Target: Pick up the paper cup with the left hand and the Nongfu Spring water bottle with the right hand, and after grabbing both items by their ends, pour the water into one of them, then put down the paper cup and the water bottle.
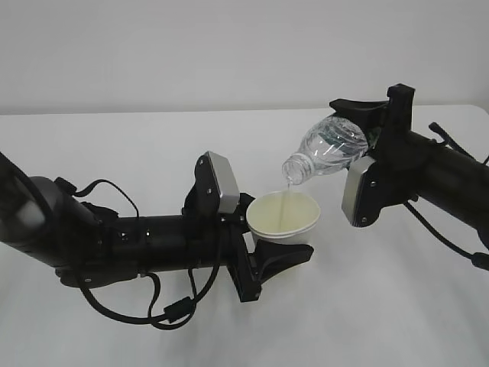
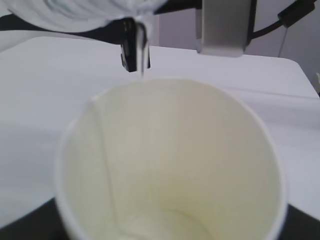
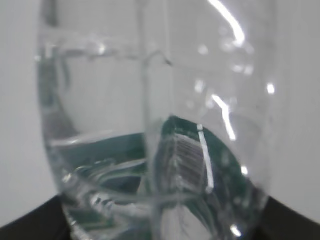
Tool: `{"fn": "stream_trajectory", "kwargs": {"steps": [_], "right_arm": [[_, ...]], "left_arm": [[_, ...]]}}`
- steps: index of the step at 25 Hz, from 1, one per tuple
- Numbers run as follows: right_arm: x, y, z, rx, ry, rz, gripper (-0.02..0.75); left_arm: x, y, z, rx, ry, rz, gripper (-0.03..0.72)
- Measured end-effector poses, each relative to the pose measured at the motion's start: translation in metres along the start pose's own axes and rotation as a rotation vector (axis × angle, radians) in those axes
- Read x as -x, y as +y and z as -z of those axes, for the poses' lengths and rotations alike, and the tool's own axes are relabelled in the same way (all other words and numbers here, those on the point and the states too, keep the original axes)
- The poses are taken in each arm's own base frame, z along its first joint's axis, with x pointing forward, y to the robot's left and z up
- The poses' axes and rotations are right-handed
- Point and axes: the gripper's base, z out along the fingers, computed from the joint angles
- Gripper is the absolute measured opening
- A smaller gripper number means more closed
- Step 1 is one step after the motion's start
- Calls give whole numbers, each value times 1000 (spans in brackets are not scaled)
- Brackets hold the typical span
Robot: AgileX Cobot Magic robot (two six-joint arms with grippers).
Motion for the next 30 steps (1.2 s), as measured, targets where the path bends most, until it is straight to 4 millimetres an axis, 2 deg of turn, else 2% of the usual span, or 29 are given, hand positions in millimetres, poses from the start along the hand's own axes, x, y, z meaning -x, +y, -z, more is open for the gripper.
{"fn": "stream_trajectory", "kwargs": {"steps": [30], "right_arm": [[0, 0, 0, 0, -1, 43, 428]], "left_arm": [[0, 0, 0, -2, 1, 3, 463]]}}
